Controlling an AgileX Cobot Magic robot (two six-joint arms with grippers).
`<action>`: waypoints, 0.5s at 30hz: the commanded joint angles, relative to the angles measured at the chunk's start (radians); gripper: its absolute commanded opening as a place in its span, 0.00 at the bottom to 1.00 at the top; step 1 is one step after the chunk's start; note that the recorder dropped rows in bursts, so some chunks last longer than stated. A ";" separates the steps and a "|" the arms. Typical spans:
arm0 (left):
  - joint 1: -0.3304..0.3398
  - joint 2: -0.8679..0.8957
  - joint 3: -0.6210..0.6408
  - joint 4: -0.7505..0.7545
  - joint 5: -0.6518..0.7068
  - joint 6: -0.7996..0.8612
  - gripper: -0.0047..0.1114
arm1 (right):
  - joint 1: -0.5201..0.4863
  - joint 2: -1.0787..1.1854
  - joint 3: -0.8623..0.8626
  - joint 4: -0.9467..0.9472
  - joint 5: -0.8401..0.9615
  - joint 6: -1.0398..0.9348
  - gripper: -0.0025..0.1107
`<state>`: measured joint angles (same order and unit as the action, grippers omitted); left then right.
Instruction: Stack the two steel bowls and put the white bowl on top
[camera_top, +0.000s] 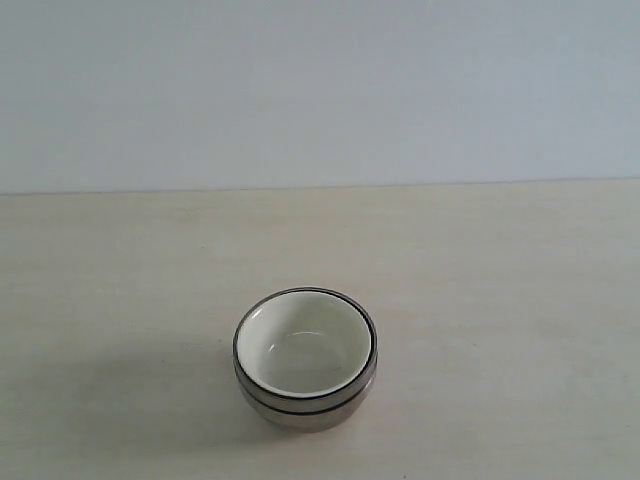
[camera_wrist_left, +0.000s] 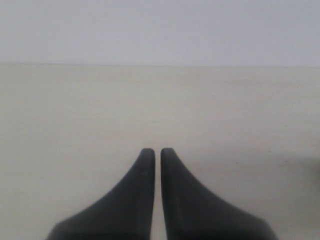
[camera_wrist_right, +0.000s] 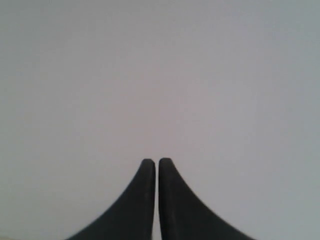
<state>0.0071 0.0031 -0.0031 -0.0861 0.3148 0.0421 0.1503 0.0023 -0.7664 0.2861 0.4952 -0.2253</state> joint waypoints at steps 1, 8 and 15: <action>-0.005 -0.003 0.003 0.000 -0.008 -0.005 0.07 | -0.133 -0.002 0.002 0.185 -0.036 -0.146 0.02; -0.005 -0.003 0.003 0.000 -0.008 -0.005 0.07 | -0.151 -0.002 0.082 0.187 -0.092 -0.127 0.02; -0.005 -0.003 0.003 0.000 -0.008 -0.005 0.07 | -0.151 -0.002 0.214 0.189 -0.165 -0.092 0.02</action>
<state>0.0071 0.0031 -0.0031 -0.0861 0.3148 0.0421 0.0025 0.0040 -0.6043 0.4735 0.3688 -0.3366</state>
